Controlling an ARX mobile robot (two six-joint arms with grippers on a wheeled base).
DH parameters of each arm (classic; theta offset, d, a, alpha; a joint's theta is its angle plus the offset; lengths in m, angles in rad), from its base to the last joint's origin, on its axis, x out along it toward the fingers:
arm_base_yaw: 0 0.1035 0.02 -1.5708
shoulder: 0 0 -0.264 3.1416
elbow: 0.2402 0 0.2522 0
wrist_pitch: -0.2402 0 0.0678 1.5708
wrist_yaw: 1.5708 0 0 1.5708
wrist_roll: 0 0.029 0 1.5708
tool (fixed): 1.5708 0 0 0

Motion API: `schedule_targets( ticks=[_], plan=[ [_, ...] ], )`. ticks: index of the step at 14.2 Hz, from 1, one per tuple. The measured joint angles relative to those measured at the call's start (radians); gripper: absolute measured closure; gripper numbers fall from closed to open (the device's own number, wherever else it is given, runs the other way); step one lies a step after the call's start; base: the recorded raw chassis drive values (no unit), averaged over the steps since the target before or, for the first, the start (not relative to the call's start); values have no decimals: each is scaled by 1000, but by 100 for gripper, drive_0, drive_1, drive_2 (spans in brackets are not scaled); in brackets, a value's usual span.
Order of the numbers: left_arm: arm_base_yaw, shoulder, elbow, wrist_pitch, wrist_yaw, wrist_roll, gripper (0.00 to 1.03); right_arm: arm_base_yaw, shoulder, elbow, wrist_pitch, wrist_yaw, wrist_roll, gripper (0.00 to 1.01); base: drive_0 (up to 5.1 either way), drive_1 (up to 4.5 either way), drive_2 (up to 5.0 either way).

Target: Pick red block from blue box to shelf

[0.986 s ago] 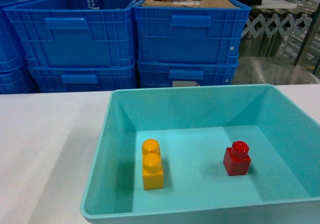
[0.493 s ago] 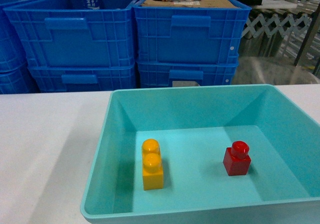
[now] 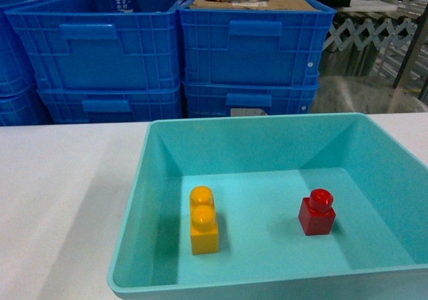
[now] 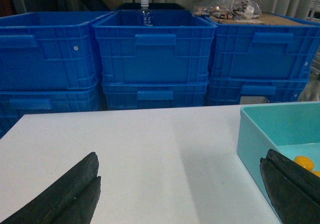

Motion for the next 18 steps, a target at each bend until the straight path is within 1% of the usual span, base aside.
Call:
schedule_targets(
  ticks=[18],
  plan=[
    [0,0,0,0,0,0,5,0,0,0,0,0,0,3,0,0,0]
  ],
)
